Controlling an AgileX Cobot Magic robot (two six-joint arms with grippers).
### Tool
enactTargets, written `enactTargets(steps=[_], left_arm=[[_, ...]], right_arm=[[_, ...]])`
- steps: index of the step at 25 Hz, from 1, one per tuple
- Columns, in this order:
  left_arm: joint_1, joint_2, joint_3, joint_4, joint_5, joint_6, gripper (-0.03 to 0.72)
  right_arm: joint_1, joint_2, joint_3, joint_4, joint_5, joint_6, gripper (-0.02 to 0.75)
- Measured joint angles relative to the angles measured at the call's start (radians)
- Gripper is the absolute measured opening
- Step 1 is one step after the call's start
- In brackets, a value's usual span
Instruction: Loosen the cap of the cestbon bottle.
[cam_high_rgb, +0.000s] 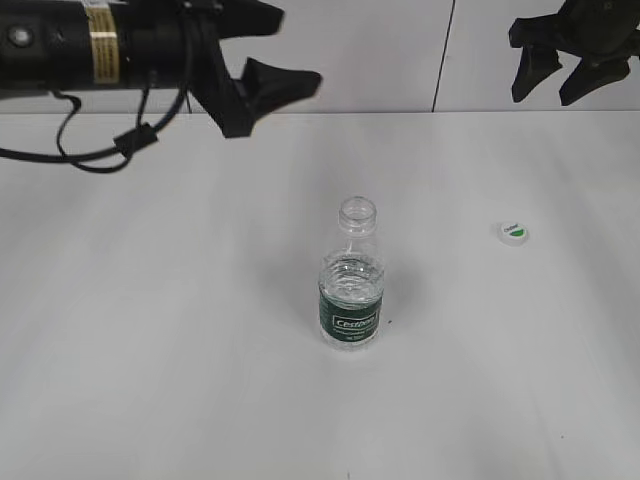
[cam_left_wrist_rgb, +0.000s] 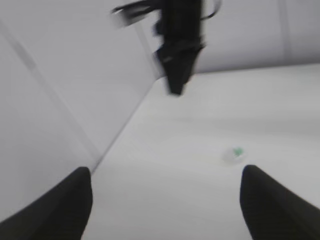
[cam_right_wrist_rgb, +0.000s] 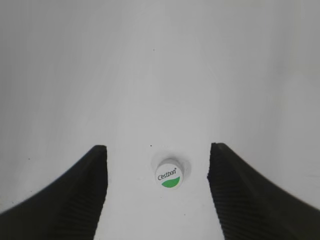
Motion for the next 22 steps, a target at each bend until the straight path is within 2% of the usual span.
enactTargets(steps=[5,8,10,13,18,22], left_arm=[[0.017,-0.081,-0.024,-0.083,0.667,0.000,0.548],[0.021,-0.081,-0.052,-0.189,1.056,0.000,0.548],[0.024,-0.081,-0.055,-0.286,1.206,0.000,0.548],[0.024,-0.081,-0.057,-0.485,1.327,0.045,0.529],[0.022,-0.081,-0.061,-0.854,1.366,0.189,0.421],[0.021,-0.078,-0.126,-1.047,1.469,0.299,0.393]], right_arm=[[0.000,0.000,0.000,0.004,0.009,0.001,0.485],[0.000,0.000,0.000,0.011,0.028,0.001,0.485],[0.000,0.000,0.000,0.012,0.042,0.001,0.485],[0.000,-0.003,0.000,0.013,0.067,0.000,0.485],[0.000,-0.003,0.000,0.013,0.098,0.000,0.485],[0.000,-0.003,0.000,-0.007,0.102,0.000,0.485]])
